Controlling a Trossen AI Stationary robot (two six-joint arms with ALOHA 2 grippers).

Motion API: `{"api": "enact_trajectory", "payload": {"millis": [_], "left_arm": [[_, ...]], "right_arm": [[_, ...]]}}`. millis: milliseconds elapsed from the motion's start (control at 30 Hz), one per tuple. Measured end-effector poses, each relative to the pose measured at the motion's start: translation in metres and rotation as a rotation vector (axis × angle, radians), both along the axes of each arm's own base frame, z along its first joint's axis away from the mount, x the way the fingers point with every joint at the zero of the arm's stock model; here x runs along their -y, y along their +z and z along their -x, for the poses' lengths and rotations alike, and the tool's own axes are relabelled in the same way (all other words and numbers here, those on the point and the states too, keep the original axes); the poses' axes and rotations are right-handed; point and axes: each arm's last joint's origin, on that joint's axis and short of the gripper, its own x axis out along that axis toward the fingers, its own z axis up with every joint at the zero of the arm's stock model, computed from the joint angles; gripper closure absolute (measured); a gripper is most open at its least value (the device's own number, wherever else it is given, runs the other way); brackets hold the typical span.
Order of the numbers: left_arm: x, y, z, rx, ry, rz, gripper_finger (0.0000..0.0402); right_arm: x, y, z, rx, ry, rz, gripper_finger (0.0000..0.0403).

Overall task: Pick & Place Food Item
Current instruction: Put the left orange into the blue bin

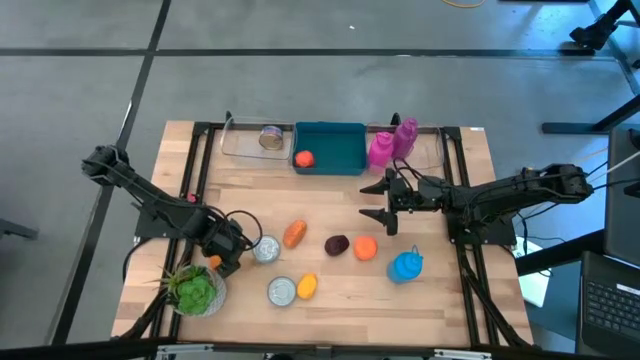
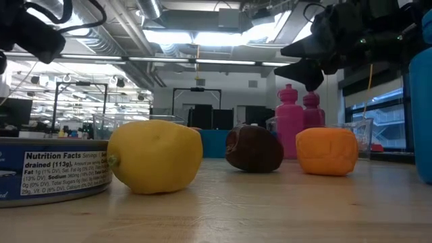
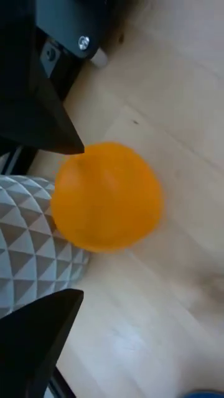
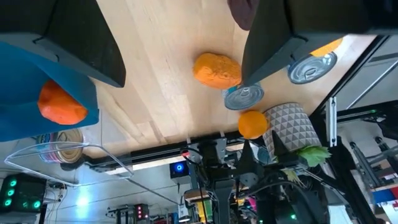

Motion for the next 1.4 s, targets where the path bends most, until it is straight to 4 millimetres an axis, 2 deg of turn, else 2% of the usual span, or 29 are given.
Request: {"api": "enact_trajectory", "payload": {"millis": [167, 1067, 1400], "left_arm": [[0.001, 0.001, -0.004, 0.045, 0.044, 0.003, 0.0004], [0.001, 0.0, -0.005, 0.057, 0.256, -0.075, 0.0002], [0.013, -0.008, -0.003, -0.032, 0.293, -0.075, 0.0002]], "right_arm": [[0.0, 0.0, 0.0, 0.0, 0.003, 0.019, 0.0085], [0.003, 0.0, 0.0, -0.002, 0.031, 0.013, 0.0085], [0.003, -0.001, 0.0, -0.015, 0.031, 0.012, 0.0085]]}}
